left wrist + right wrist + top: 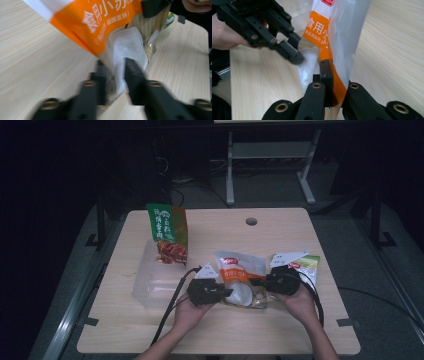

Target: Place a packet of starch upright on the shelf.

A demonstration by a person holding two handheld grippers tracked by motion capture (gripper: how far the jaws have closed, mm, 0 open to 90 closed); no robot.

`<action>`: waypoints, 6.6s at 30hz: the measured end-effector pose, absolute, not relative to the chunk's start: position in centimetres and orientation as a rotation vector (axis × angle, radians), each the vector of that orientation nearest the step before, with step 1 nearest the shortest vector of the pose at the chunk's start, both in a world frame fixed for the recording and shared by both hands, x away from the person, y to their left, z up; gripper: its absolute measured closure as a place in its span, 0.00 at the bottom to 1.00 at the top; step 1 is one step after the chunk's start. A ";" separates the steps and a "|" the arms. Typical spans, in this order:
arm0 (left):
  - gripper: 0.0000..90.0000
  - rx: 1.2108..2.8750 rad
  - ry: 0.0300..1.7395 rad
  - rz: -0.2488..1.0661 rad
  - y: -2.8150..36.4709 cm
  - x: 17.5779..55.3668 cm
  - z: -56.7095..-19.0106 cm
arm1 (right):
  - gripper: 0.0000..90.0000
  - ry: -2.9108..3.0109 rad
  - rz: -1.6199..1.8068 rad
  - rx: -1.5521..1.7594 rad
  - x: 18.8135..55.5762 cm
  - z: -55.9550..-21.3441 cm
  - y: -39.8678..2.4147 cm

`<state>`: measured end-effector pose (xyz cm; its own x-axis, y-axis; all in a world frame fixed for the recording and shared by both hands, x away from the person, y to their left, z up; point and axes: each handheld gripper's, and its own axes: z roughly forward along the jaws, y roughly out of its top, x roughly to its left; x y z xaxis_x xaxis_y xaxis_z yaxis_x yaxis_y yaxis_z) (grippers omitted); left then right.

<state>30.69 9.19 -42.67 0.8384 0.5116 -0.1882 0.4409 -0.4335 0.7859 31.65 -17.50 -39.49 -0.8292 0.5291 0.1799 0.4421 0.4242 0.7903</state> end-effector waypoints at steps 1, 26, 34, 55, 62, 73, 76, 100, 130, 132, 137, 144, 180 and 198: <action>0.73 2.100 0.685 0.109 9.3 30.3 -42.5 | 1.00 2.571 1.386 0.872 31.6 -39.4 -17.5; 0.47 2.123 0.537 0.166 13.8 25.4 -41.2 | 1.00 2.519 1.437 0.849 32.3 -36.5 -15.3; 0.45 2.123 0.527 0.171 14.1 25.2 -41.3 | 1.00 2.511 1.457 0.813 32.8 -34.4 -14.4; 0.42 2.130 0.489 0.157 13.6 24.6 -41.8 | 1.00 2.532 1.500 0.693 34.8 -30.9 -10.5; 0.42 2.142 0.467 0.161 13.5 24.5 -41.8 | 1.00 2.544 1.516 0.650 35.5 -30.1 -8.9; 0.41 2.130 0.471 0.166 13.7 24.5 -41.5 | 1.00 2.571 1.570 0.575 36.9 -29.2 -4.9; 0.41 2.130 0.468 0.170 13.8 24.6 -41.5 | 1.00 2.581 1.581 0.563 37.3 -29.0 -3.8; 0.39 2.119 0.476 0.168 14.2 24.9 -41.5 | 1.00 2.663 1.613 0.497 40.4 -31.0 3.6; 0.38 2.134 0.479 0.155 14.1 24.9 -42.0 | 0.85 2.767 1.572 0.581 41.7 -35.9 7.2; 0.38 2.136 0.486 0.148 14.0 24.9 -42.0 | 0.86 2.769 1.520 0.556 41.6 -35.7 6.8; 0.38 2.142 0.479 0.149 13.9 24.9 -42.1 | 0.98 2.803 1.429 0.552 41.5 -35.9 5.9; 0.38 2.140 0.477 0.150 13.8 24.9 -42.1 | 1.00 2.832 1.370 0.532 41.1 -37.0 5.5; 0.36 2.136 0.483 0.156 13.8 25.0 -42.1 | 0.82 2.903 1.252 0.505 41.0 -39.1 4.7; 0.33 2.153 0.483 0.163 13.7 25.0 -42.2 | 0.66 2.814 1.351 0.586 39.9 -36.8 -0.3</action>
<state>25.05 13.70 -42.16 0.9153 0.3982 -0.0603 0.2805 -0.5227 0.8050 39.93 -0.30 -36.75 -0.9313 0.3125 0.1872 0.3415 0.5703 0.7471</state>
